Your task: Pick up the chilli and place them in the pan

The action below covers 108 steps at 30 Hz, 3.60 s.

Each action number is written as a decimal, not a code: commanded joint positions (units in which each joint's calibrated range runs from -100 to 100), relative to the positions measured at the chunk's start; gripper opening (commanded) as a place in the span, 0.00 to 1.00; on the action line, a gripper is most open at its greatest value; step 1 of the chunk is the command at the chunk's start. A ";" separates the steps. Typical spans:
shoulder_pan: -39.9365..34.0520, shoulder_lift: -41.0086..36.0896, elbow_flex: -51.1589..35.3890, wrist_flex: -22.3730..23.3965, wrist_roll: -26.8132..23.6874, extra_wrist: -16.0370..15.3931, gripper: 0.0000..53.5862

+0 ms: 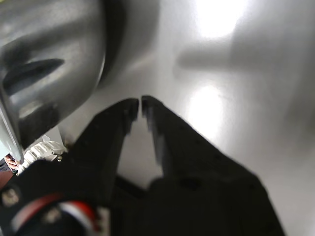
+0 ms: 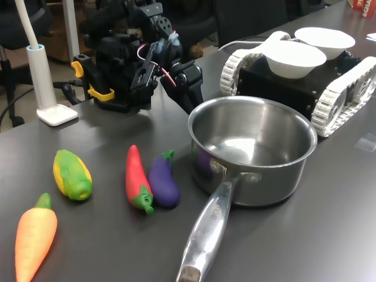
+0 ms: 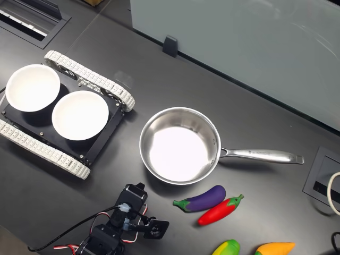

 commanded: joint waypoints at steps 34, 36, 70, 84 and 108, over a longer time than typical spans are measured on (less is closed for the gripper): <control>0.13 -0.66 -3.64 -0.23 1.95 -0.02 0.00; 0.13 -0.66 -4.00 -0.06 1.95 -0.02 0.00; 4.26 4.73 -18.27 5.14 4.49 0.06 0.00; 4.83 11.82 -30.54 10.51 4.88 -1.36 0.00; 9.31 26.33 -62.07 16.23 5.47 -4.81 0.00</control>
